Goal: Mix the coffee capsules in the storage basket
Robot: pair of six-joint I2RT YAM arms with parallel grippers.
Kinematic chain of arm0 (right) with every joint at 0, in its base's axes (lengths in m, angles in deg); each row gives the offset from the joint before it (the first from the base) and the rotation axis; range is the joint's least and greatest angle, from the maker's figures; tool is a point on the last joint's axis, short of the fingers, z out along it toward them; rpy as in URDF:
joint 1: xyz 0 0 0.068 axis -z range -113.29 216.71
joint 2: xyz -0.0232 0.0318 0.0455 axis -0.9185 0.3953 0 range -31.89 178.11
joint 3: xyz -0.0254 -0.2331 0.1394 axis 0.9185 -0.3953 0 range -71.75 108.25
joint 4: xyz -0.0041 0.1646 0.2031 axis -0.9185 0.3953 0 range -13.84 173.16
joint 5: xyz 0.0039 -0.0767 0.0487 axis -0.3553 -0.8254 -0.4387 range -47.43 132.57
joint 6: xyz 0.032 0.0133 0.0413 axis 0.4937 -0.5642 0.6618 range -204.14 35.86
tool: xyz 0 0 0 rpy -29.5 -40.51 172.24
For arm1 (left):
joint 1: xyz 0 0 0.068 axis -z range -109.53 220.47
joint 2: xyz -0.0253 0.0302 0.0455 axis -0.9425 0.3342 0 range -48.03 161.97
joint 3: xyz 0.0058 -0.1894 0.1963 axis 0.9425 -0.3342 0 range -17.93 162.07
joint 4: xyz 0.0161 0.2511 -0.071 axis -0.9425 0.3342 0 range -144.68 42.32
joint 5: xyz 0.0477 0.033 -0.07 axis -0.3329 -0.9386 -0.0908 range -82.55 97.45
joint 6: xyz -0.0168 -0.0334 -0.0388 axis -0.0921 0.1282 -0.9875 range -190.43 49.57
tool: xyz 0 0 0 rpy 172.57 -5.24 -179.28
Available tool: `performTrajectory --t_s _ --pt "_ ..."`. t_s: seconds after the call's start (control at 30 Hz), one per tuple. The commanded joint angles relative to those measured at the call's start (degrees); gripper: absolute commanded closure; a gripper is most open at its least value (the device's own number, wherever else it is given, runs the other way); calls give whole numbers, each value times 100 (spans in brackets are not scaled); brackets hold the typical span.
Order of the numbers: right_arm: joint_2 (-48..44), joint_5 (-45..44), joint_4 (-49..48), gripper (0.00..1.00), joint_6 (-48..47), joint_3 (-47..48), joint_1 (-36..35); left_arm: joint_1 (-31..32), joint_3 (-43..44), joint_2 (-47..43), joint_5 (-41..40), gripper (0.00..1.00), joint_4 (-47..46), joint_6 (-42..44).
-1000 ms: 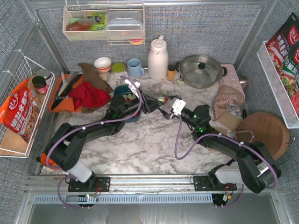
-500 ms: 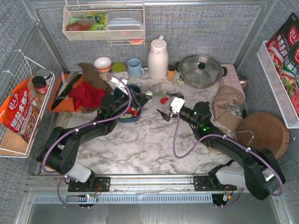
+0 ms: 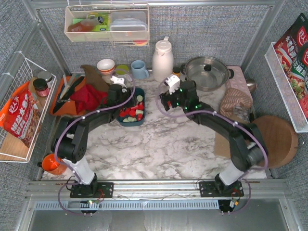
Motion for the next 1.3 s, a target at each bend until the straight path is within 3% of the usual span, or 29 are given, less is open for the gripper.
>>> performTrajectory --t_s 0.0,0.1,0.13,0.17,0.37,0.5,0.83,1.1,1.27 --pt "1010 -708 1226 13 1144 1033 147 -24 146 243 -535 36 785 429" --pt "1733 -553 1754 13 1389 1680 319 -18 -105 -31 -543 15 537 386" --pt "1963 -490 1900 13 1409 1876 380 -22 -233 -204 -534 3 398 365" --pt "2158 -438 2028 13 1399 2037 426 -24 -380 -392 -524 1 265 343" --pt "2906 -86 2449 16 1268 2559 689 -7 -1327 -1611 -414 1 -713 170" --pt "3279 202 2633 22 1127 2872 811 28 -1476 -1952 -367 1 -809 115" --pt "3907 362 3471 31 955 3894 880 78 -1564 -1931 -219 1 -881 68" --pt "3949 392 3551 42 911 3971 870 89 -1507 -1860 -131 1 -860 46" --pt "3710 502 3133 56 833 3596 864 91 -1401 -1754 72 1 -792 16"
